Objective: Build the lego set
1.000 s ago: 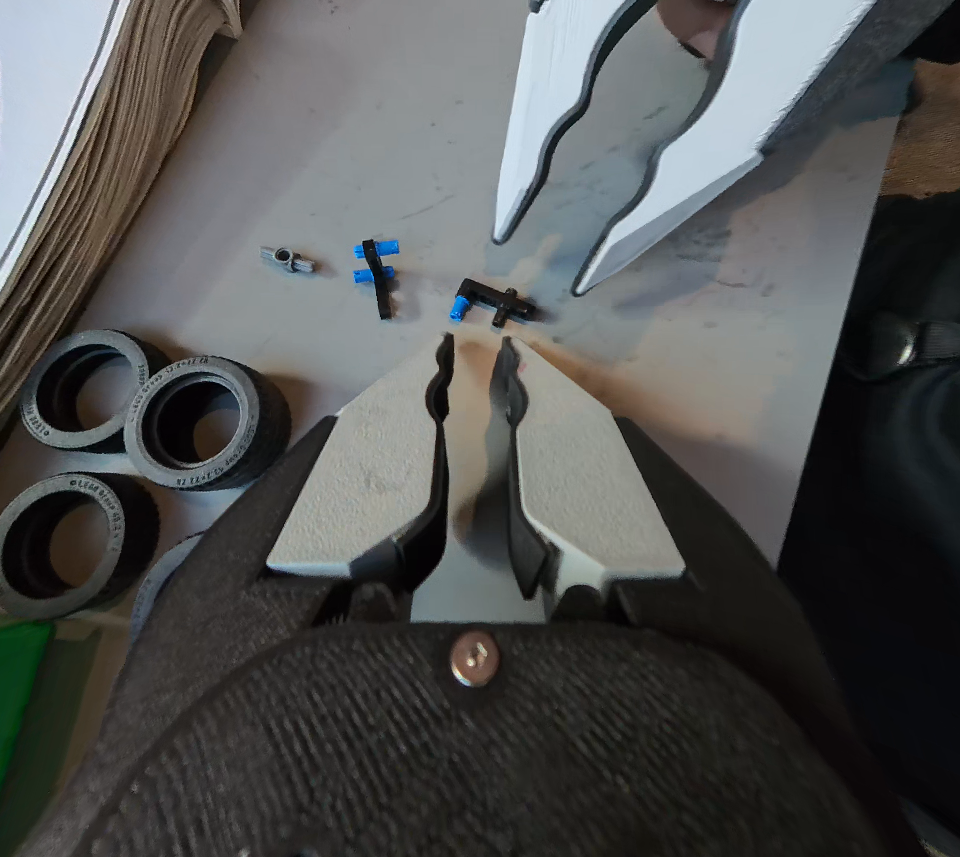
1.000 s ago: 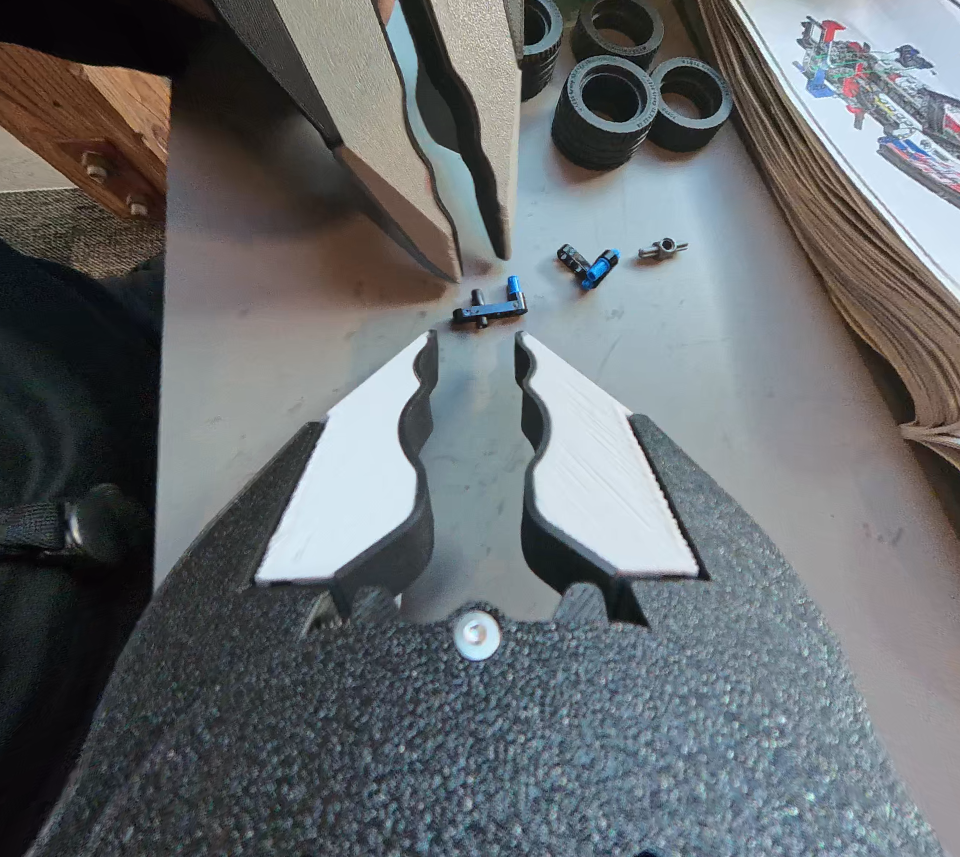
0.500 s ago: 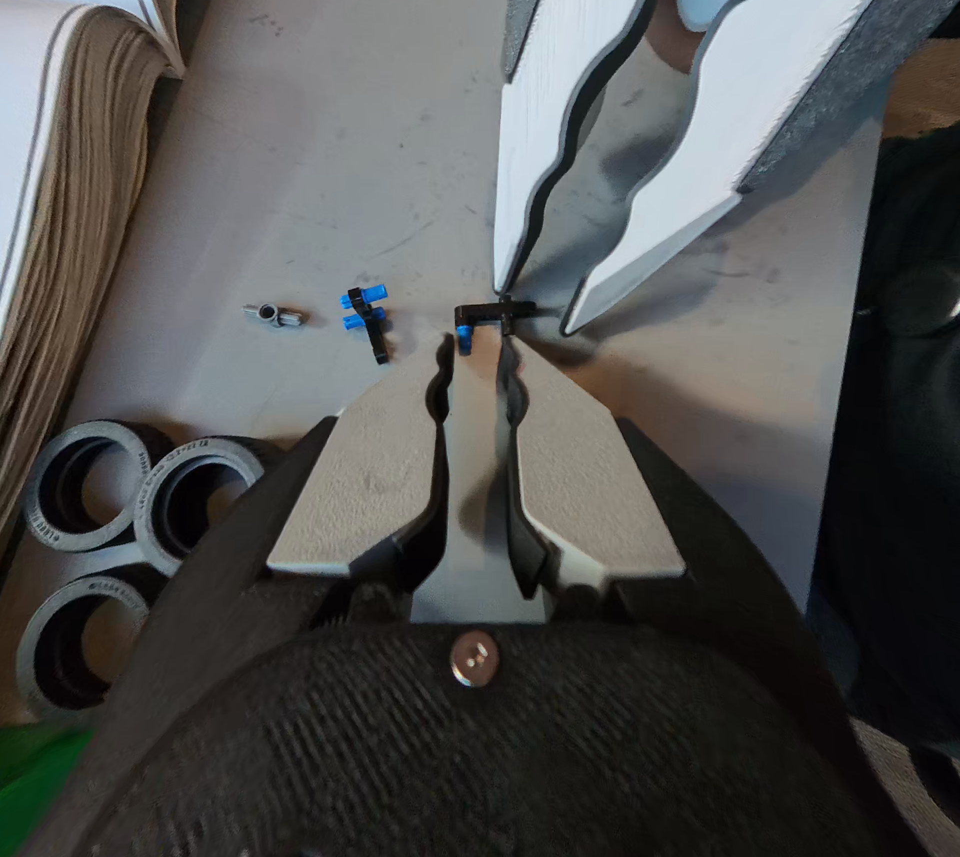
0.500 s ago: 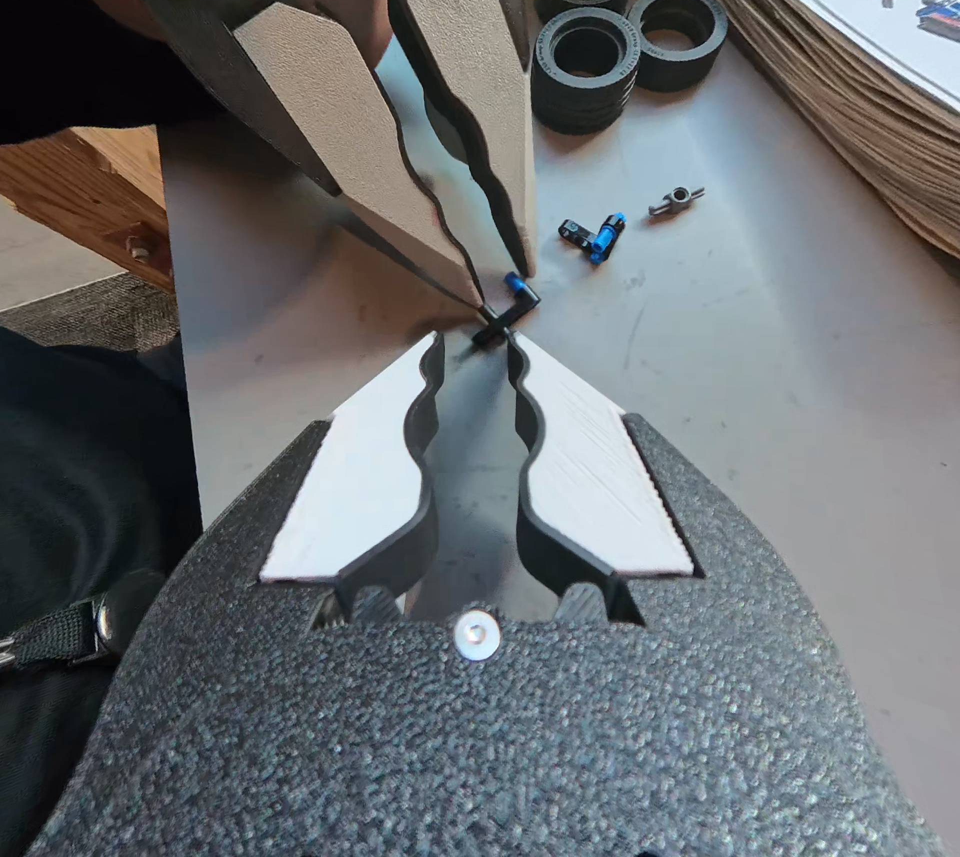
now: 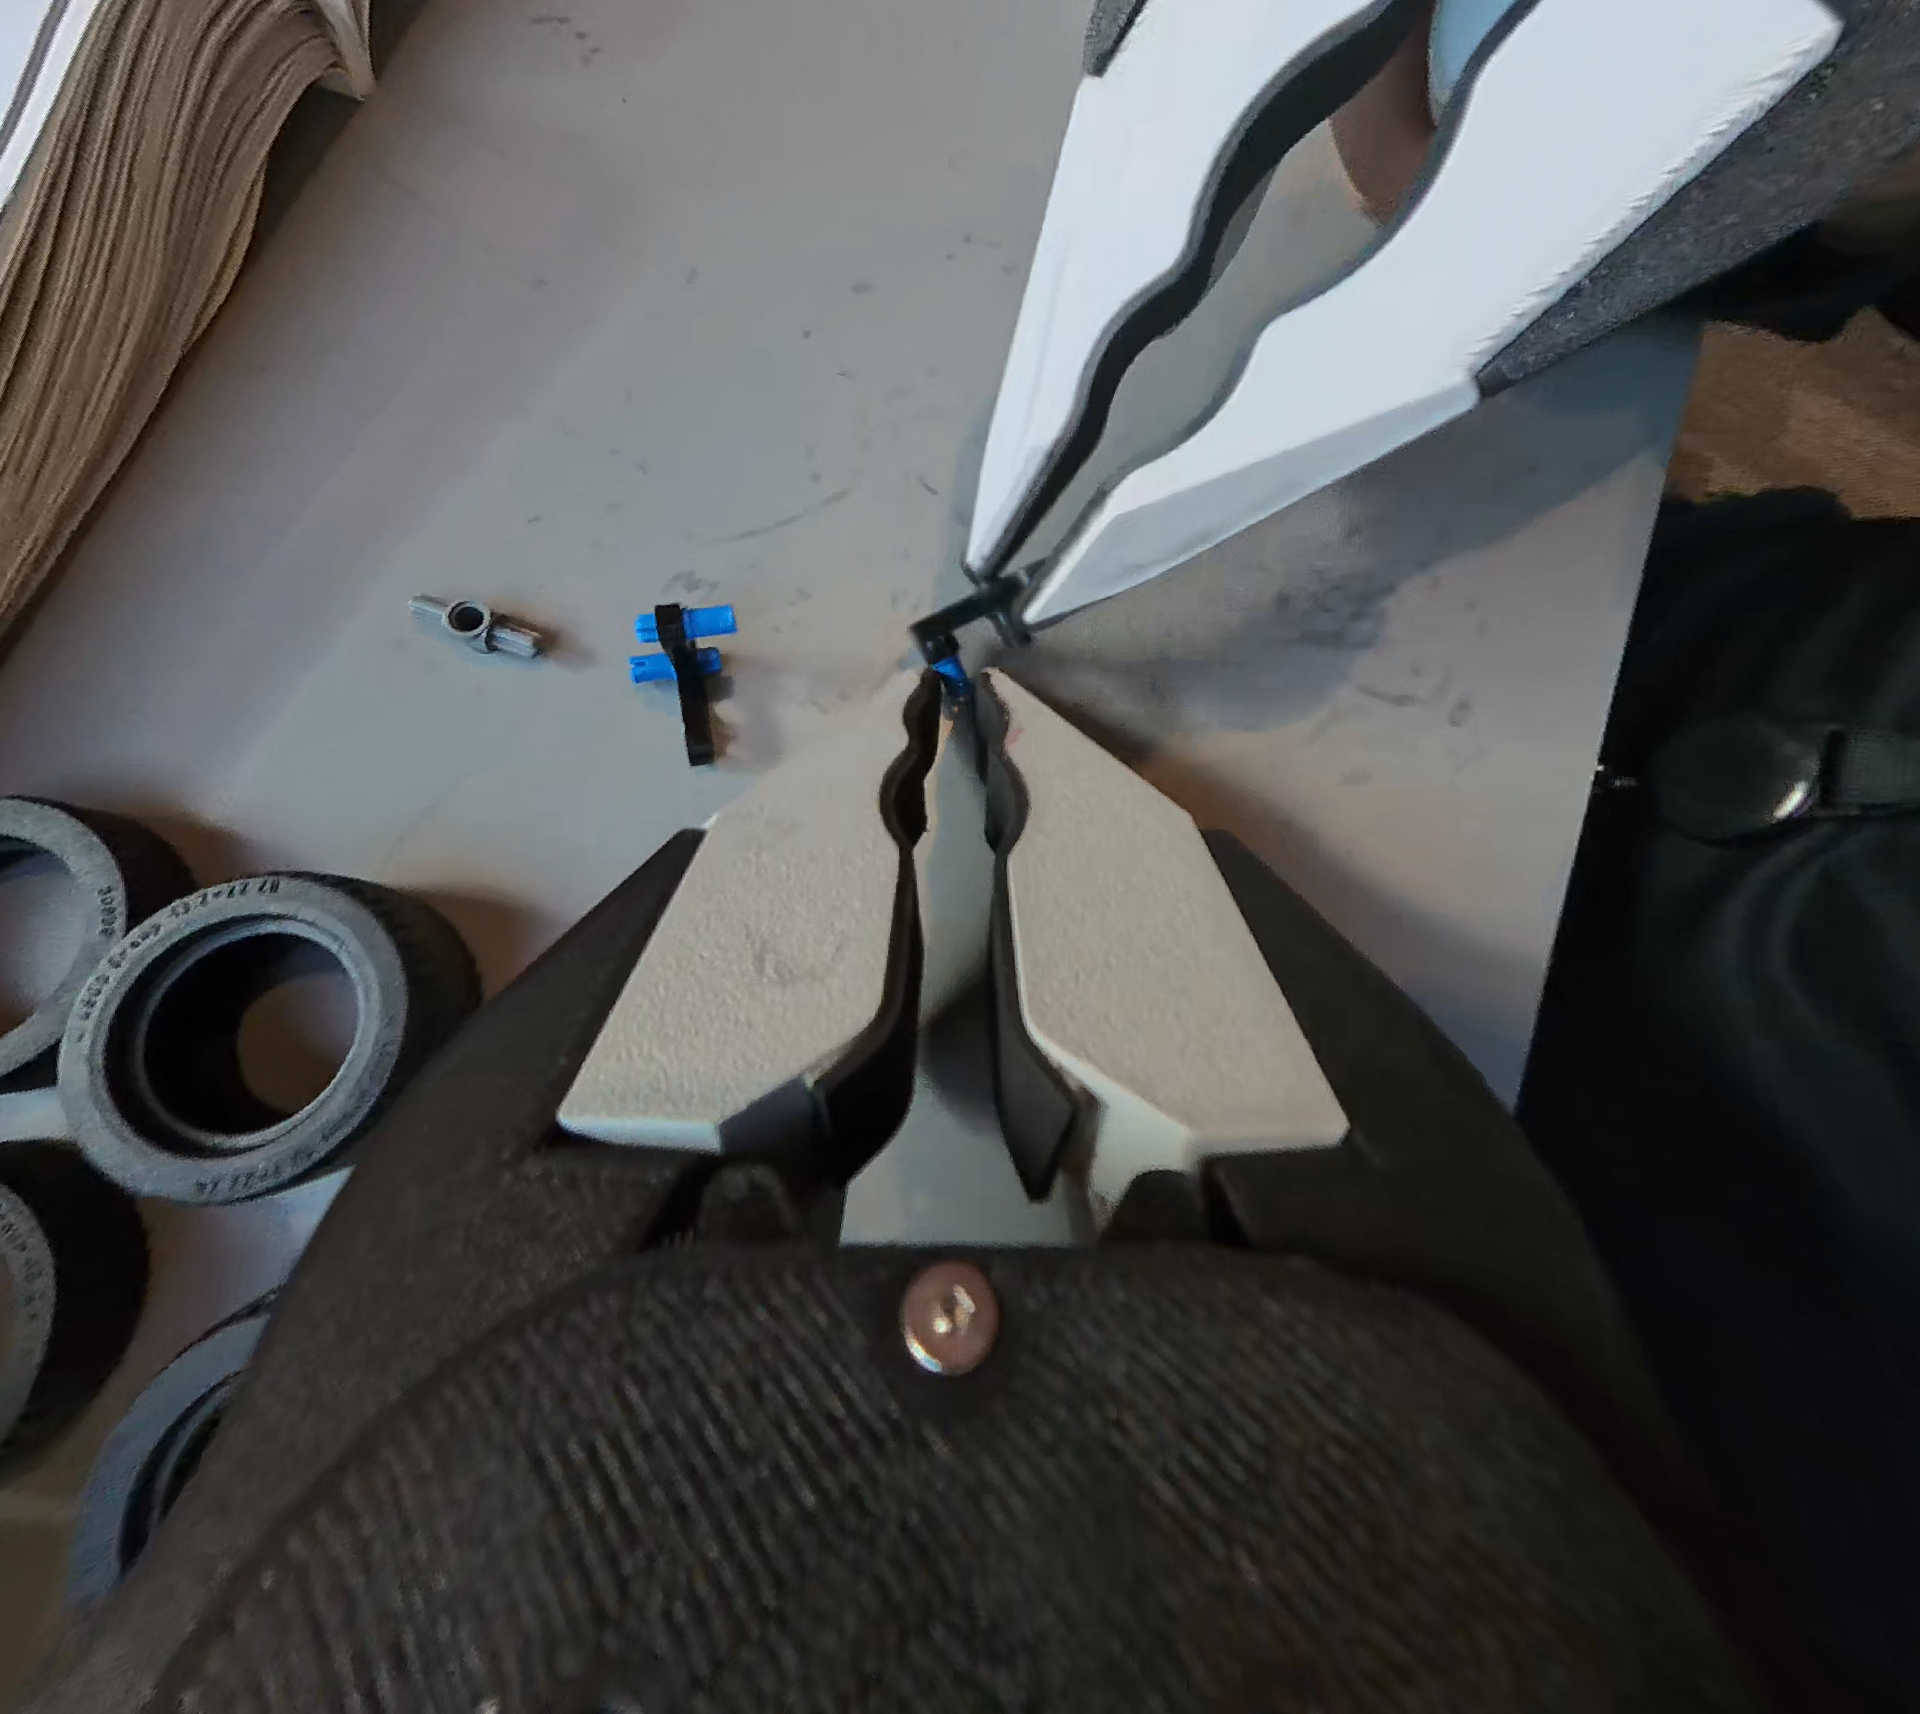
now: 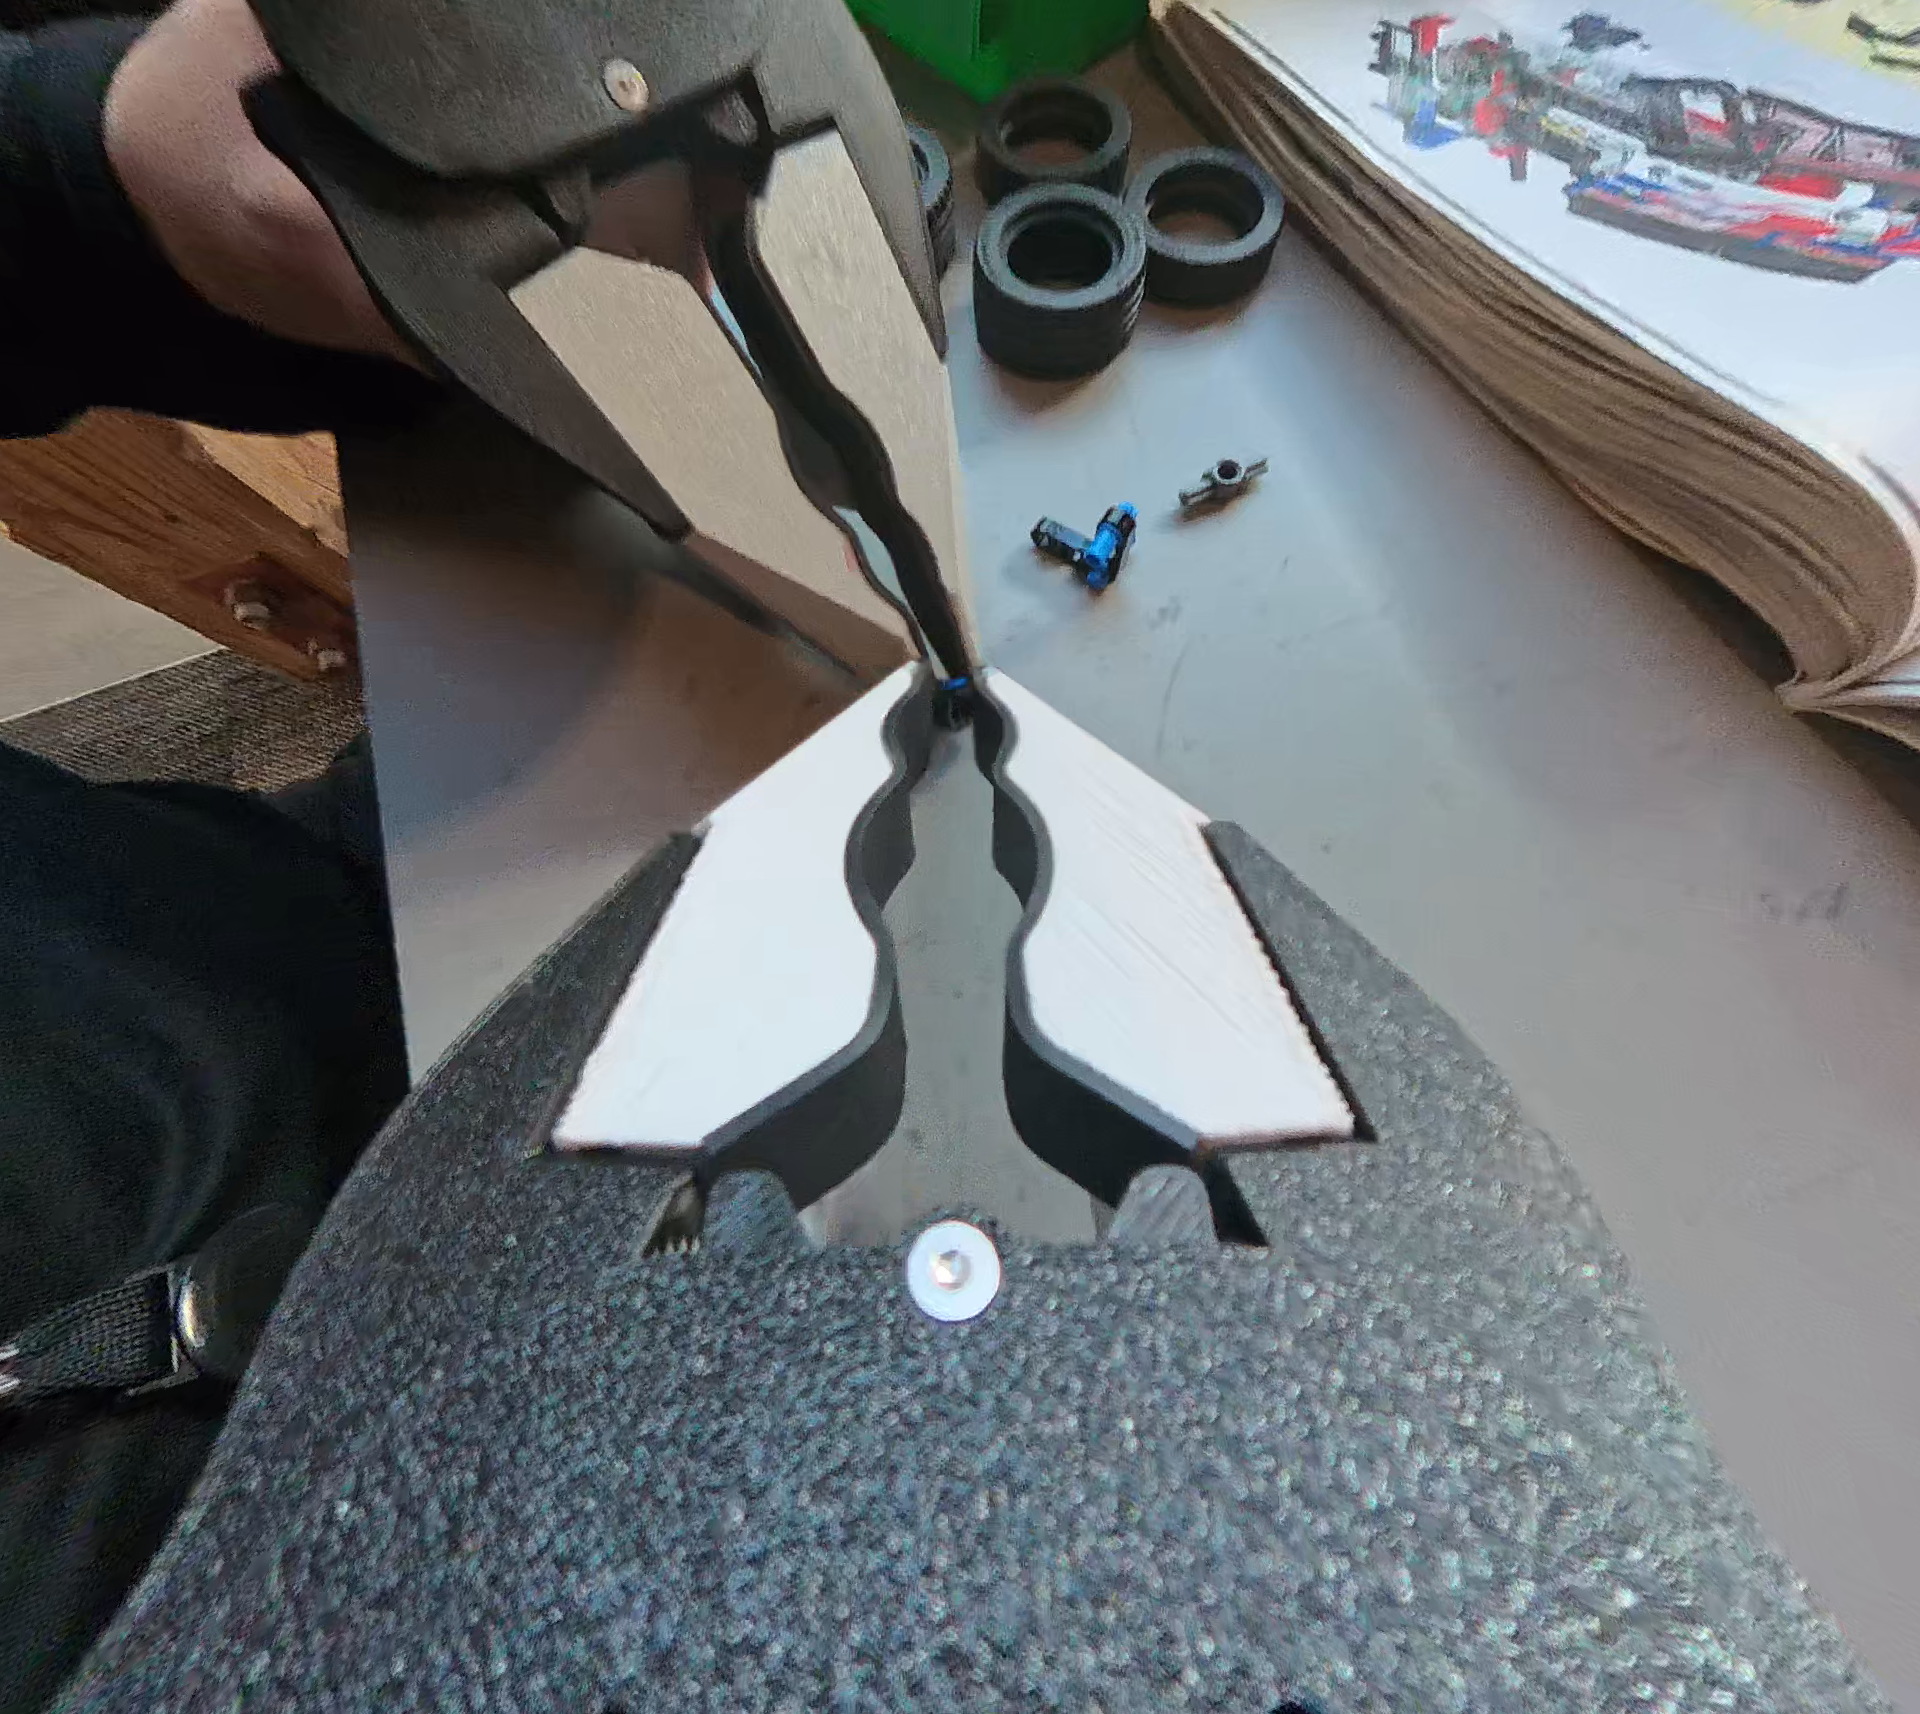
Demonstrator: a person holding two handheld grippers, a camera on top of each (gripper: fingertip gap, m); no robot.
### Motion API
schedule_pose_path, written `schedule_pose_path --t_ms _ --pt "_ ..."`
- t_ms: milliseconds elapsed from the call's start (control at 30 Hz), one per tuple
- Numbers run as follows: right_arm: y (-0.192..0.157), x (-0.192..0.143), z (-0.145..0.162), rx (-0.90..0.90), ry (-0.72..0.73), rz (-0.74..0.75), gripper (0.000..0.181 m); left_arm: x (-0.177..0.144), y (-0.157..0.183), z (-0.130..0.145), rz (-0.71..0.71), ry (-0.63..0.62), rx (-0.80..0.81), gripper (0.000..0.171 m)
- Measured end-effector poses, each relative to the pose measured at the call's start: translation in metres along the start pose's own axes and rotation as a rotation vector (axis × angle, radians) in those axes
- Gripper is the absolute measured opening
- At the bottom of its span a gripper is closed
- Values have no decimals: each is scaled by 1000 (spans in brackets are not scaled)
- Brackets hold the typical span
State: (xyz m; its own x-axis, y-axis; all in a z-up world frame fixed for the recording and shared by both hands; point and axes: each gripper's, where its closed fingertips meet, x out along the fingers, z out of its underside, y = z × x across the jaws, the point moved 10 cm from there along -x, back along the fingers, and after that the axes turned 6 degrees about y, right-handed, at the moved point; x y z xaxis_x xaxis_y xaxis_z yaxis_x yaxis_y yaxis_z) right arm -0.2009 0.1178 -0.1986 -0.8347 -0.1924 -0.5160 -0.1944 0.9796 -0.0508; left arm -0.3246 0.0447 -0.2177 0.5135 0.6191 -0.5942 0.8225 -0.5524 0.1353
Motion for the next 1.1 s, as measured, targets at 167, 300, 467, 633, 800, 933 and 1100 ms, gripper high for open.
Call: schedule_pose_path --t_ms 167,300,467,633,800,933,1100 --pt "4 6 -6 -16 46 6 0 1 2 -3 19 45 -71 2" --pt "14 -14 -7 3 124 2 18 -6 -5 0 35 79 -162 2" --pt "1 -33 -1 -183 196 5 21 -14 -11 0 130 191 -311 2" --pt "-22 -29 -6 -509 202 141 4 -13 -11 -1 268 264 -442 2" --pt "-21 -32 -10 -555 220 127 8 -14 -9 0 348 298 -510 2" --pt "-13 -36 -7 -485 209 68 16 -18 -11 2 489 373 -614 2" --pt "-16 -33 -11 -482 236 15 12 -17 -7 -2 487 384 -589 2"
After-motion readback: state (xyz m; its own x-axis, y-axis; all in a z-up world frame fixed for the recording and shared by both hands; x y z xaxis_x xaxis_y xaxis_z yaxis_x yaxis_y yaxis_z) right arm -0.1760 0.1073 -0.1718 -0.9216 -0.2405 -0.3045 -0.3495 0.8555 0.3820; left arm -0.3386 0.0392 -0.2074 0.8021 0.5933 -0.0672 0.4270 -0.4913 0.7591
